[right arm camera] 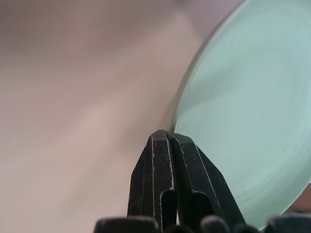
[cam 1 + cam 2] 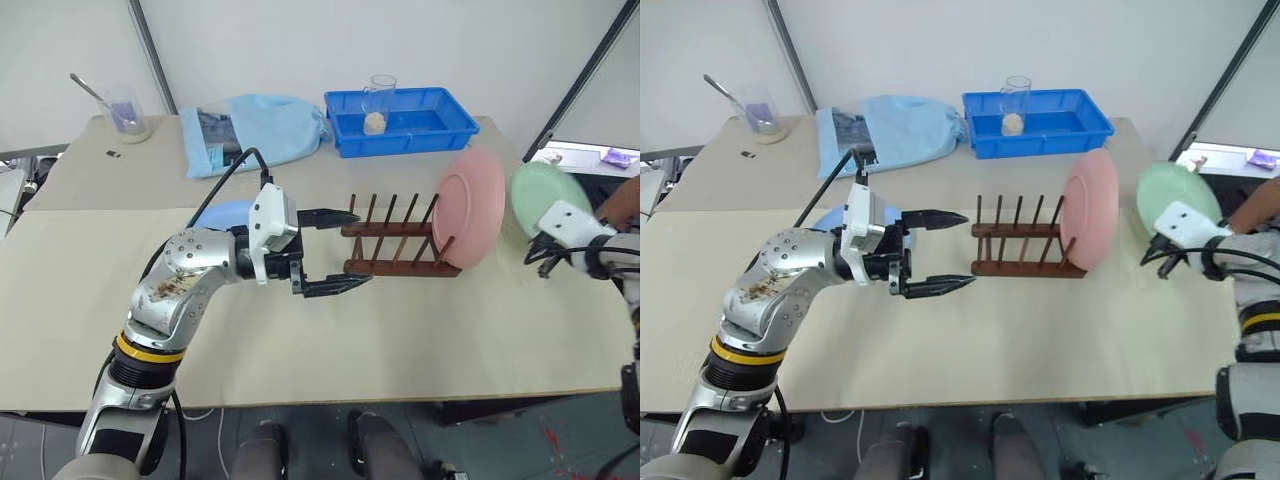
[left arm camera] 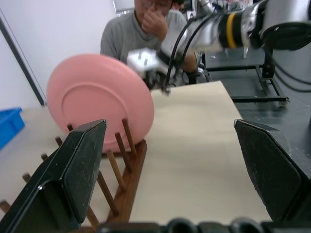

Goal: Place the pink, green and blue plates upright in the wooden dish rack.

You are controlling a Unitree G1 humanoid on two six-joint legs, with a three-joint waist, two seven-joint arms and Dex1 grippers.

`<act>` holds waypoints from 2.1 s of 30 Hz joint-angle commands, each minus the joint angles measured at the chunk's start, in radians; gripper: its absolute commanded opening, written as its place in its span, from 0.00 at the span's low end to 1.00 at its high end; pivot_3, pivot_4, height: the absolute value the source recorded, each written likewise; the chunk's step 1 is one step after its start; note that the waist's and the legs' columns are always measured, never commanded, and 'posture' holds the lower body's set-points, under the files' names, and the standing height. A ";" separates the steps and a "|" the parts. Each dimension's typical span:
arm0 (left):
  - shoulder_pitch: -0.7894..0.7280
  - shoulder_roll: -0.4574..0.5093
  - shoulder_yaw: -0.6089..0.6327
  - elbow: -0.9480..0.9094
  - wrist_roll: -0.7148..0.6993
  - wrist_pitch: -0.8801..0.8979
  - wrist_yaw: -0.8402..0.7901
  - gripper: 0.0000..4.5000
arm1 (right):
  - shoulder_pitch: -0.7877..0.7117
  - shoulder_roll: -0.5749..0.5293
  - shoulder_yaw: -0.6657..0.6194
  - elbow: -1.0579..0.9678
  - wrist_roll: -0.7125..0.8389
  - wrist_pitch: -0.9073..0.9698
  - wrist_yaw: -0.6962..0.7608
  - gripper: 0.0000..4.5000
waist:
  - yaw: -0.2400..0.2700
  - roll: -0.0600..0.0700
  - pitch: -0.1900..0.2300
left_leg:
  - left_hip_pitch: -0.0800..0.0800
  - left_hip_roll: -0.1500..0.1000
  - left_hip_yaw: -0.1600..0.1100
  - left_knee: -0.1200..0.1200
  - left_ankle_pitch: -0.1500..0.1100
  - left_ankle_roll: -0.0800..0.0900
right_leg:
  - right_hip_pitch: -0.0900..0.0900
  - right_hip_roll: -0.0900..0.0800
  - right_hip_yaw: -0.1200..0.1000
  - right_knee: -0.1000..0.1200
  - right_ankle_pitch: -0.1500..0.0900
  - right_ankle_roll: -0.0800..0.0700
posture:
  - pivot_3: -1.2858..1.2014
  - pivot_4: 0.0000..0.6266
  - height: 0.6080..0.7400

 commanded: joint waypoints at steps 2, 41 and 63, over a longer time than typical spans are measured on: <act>0.009 0.043 0.075 -0.040 -0.022 0.018 0.027 1.00 | 0.053 -0.073 -0.167 -0.369 0.137 0.147 0.024 0.00 | -0.005 0.000 0.000 | 0.001 0.000 0.000 0.000 0.000 0.000 | 0.000 0.000 0.000 0.001 0.000 0.000 | 0.52 0.24 0.85; 0.098 0.126 0.096 -0.110 -0.020 0.005 0.032 1.00 | 0.117 0.173 -0.388 -1.054 1.326 1.229 -0.137 0.00 | 0.027 -0.001 0.000 | 0.001 0.004 0.000 0.001 0.000 0.000 | -0.003 0.003 -0.001 0.008 -0.004 -0.004 | 0.52 0.24 0.85; 0.085 0.100 0.094 -0.103 -0.007 -0.015 0.054 1.00 | 0.014 0.157 -0.288 -0.856 1.138 1.221 -0.022 0.00 | 0.026 -0.001 0.001 | 0.001 0.004 0.000 0.001 0.000 0.000 | -0.003 0.003 -0.001 0.008 -0.004 -0.004 | 0.52 0.24 0.85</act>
